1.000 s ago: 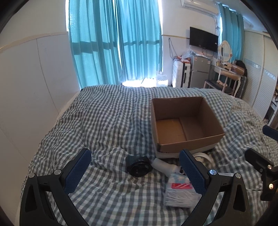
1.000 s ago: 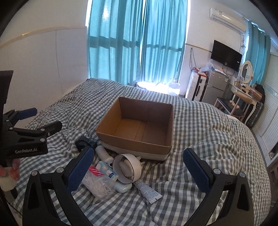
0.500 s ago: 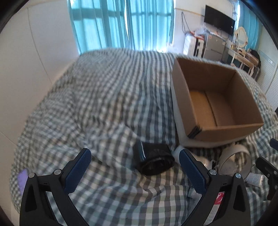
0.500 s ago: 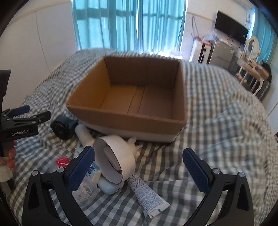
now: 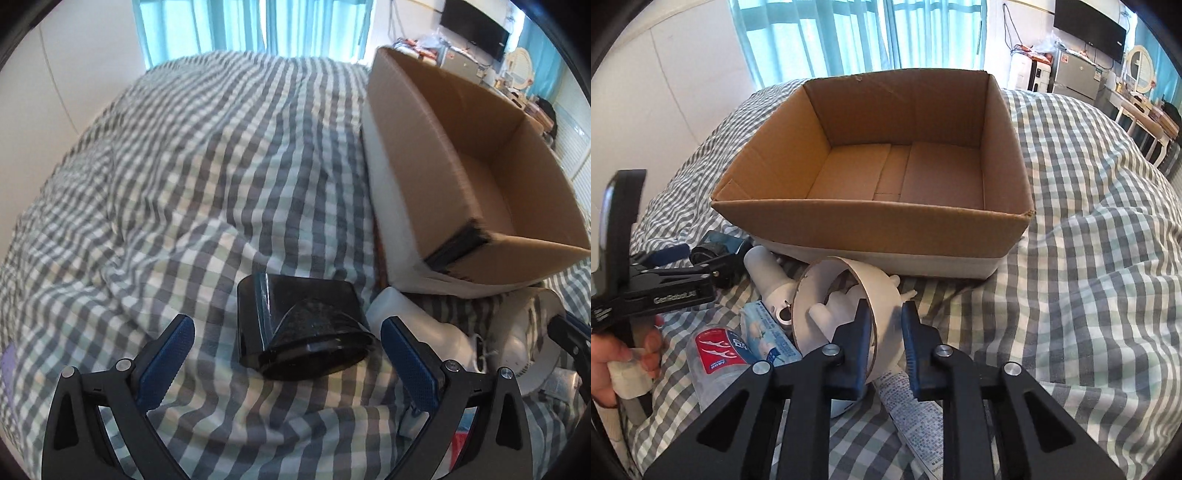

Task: Organize objects
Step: 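Grasp the black round object with the left gripper while the right grasps the white tape roll, then carry both objects over the box and release them inside with both grippers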

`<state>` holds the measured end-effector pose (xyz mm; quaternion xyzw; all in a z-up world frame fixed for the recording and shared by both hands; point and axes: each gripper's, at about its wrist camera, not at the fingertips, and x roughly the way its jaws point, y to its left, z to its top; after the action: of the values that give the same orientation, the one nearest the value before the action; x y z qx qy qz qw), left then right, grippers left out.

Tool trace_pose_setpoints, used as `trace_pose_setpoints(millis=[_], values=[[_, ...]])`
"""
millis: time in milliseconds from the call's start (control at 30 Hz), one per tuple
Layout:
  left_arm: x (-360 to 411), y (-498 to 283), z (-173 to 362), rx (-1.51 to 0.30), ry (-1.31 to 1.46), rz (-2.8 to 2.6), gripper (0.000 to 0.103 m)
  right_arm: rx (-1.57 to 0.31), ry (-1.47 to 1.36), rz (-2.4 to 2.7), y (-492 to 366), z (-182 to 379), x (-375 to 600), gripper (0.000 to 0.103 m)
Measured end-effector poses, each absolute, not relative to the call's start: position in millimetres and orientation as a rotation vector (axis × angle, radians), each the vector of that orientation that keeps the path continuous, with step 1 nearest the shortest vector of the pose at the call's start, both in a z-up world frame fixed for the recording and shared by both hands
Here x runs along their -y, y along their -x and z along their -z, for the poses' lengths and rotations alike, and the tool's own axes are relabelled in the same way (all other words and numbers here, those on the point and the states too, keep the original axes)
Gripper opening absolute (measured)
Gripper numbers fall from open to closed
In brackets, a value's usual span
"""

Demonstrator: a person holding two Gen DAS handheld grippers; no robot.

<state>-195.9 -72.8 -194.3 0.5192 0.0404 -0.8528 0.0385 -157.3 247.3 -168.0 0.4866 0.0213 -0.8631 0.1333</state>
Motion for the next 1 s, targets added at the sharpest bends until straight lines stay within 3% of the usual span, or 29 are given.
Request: trace_pose_setpoints(millis=[133,200,367,500,1000], values=[[79,199,203,-0.208,-1.643,2.601,0.085,-0.067,-1.413,2.501,156,168,-245,0.014],[80,196,203,-0.221,-1.641,2.605,0.066,-0.069,-1.402,2.508,154,167,-245,0.014],[77,182,191,-0.218,-1.598,2.637,0.066,-0.066,-1.374,2.527,147,161,-250,0.013],[75,169,175,-0.202,-1.568,2.662,0.066,-0.077,-1.333,2.551,141,152,-251,0.005],[64,125,104,-0.188,-1.351,2.83,0.066,-0.184,-1.14,2.654,106,87,-245,0.004]])
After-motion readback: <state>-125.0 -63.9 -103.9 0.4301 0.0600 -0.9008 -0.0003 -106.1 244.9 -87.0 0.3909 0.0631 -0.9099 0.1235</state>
